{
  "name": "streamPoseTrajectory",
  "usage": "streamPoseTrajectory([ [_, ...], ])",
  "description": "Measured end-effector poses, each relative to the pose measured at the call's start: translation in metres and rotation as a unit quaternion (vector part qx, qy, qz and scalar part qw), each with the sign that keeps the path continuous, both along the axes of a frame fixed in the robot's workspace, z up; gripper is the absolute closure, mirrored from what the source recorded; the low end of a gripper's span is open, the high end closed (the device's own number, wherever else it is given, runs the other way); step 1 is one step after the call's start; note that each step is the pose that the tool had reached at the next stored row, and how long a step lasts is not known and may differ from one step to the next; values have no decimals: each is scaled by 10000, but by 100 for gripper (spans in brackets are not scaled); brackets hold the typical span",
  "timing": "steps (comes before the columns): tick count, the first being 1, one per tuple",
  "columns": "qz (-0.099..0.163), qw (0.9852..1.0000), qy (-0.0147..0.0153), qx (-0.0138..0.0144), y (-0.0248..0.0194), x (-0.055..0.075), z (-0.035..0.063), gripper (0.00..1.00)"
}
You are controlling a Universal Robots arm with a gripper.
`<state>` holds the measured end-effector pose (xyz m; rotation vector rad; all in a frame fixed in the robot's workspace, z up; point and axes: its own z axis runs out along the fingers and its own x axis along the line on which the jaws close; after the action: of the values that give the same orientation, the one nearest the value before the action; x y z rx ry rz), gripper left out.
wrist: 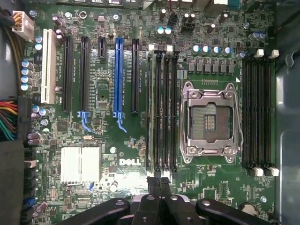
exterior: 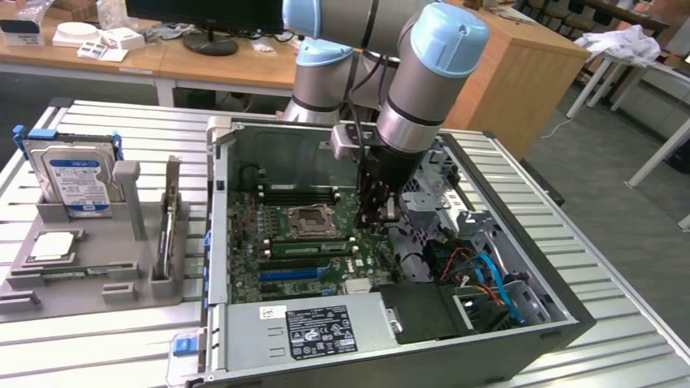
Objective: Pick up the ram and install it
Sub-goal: 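Press down the ram until it locks into place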
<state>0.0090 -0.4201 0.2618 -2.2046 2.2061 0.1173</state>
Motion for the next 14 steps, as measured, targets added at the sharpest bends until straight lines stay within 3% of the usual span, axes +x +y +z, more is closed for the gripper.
streamPoseTrajectory([
  [14,0,10000,1,-2,0,0,-64,89],
])
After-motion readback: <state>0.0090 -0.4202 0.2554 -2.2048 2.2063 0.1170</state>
